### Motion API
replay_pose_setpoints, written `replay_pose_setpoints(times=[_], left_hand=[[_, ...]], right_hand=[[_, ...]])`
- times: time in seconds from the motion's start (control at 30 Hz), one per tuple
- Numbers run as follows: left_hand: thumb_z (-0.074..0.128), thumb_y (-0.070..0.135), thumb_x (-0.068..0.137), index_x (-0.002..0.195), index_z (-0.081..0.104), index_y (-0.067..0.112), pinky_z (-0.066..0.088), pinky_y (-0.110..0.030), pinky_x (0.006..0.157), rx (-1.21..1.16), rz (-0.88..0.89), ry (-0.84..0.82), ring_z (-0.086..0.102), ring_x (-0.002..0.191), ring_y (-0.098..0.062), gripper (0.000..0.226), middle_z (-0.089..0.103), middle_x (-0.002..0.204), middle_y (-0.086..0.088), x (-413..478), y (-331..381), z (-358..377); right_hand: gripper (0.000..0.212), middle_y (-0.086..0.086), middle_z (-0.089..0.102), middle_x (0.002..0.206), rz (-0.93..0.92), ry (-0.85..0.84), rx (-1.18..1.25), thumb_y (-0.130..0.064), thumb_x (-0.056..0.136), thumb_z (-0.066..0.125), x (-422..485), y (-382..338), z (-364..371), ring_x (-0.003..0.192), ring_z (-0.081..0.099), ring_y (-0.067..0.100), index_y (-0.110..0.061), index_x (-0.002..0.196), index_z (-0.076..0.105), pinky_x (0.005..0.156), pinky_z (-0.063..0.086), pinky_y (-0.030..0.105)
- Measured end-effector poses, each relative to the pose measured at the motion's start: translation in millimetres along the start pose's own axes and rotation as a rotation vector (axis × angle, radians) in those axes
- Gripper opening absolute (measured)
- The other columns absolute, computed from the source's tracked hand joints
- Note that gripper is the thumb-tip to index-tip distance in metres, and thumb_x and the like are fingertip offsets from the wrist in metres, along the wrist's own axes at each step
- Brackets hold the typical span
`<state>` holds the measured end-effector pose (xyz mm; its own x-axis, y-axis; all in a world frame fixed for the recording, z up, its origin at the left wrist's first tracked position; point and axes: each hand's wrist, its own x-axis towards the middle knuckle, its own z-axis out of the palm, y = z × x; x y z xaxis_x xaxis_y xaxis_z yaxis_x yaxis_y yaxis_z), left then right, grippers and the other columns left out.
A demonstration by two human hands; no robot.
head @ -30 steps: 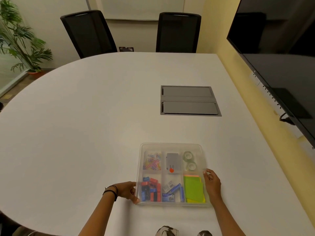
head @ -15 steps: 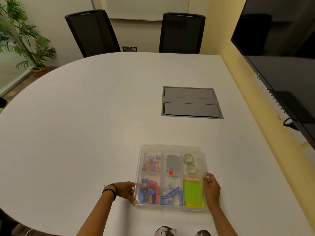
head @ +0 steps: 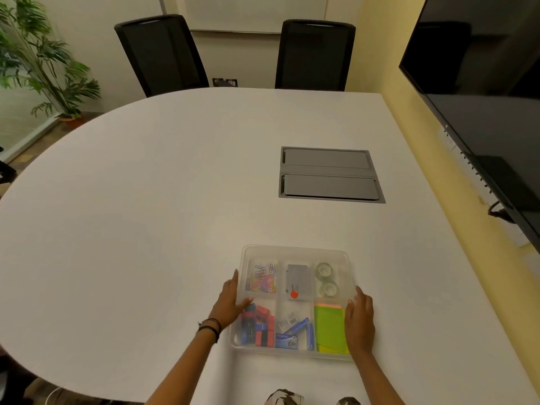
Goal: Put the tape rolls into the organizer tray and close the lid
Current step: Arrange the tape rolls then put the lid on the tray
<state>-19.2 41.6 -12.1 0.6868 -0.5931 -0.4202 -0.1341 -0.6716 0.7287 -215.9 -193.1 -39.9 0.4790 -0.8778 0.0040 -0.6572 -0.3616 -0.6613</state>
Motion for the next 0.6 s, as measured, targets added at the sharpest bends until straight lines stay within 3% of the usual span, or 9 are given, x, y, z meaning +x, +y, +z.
replay_pose_setpoints(times=[0.07,0.17,0.23,0.3,0.4,0.6], left_hand=[[0.051,0.033,0.094,0.149,-0.001,0.013,0.028,-0.044,0.116,0.062,0.041,0.186,0.021,0.144,-0.029,0.078,0.012,0.157,-0.015,3,10,15],[0.041,0.034,0.098,0.146,-0.009,0.013,0.012,-0.037,0.120,0.191,0.111,0.248,0.004,0.148,-0.025,0.073,-0.007,0.159,-0.008,6,11,34],[0.035,0.035,0.099,0.142,-0.015,0.015,0.000,-0.031,0.119,0.296,0.144,0.281,-0.005,0.147,-0.022,0.069,-0.014,0.156,-0.003,5,1,43],[0.032,0.037,0.099,0.141,-0.017,0.017,-0.008,-0.025,0.117,0.355,0.171,0.307,-0.010,0.145,-0.017,0.067,-0.016,0.153,-0.001,5,-8,48],[0.032,0.037,0.099,0.141,-0.015,0.017,-0.022,-0.008,0.109,0.389,0.196,0.322,-0.014,0.143,-0.014,0.066,-0.018,0.152,0.000,8,-13,50],[0.032,0.038,0.099,0.141,-0.017,0.019,-0.021,-0.004,0.105,0.370,0.201,0.316,-0.017,0.142,-0.011,0.067,-0.021,0.152,0.002,10,-15,52]], right_hand=[[0.049,0.017,0.047,0.139,-0.082,-0.027,-0.117,0.010,0.090,0.043,0,-3,0,0.125,0.050,0.032,-0.003,0.138,0.040,0.096,0.050,0.043],[0.065,0.017,0.037,0.149,-0.221,-0.070,-0.262,0.021,0.081,0.041,-1,-6,-1,0.136,0.039,0.030,-0.001,0.141,0.033,0.109,0.037,0.038],[0.067,0.016,0.035,0.150,-0.284,-0.110,-0.330,0.021,0.080,0.042,-4,-8,0,0.138,0.035,0.030,-0.002,0.142,0.031,0.112,0.031,0.035],[0.063,0.015,0.034,0.150,-0.320,-0.153,-0.380,0.015,0.083,0.044,-6,-10,1,0.139,0.034,0.030,-0.002,0.142,0.030,0.119,0.015,0.026],[0.057,0.017,0.037,0.148,-0.336,-0.193,-0.397,0.004,0.087,0.052,-5,-11,0,0.137,0.037,0.033,0.001,0.141,0.032,0.113,-0.010,0.014],[0.052,0.014,0.024,0.154,-0.307,-0.219,-0.415,-0.009,0.096,0.041,-4,-9,2,0.143,0.024,0.028,-0.002,0.144,0.022,0.107,-0.024,0.009]])
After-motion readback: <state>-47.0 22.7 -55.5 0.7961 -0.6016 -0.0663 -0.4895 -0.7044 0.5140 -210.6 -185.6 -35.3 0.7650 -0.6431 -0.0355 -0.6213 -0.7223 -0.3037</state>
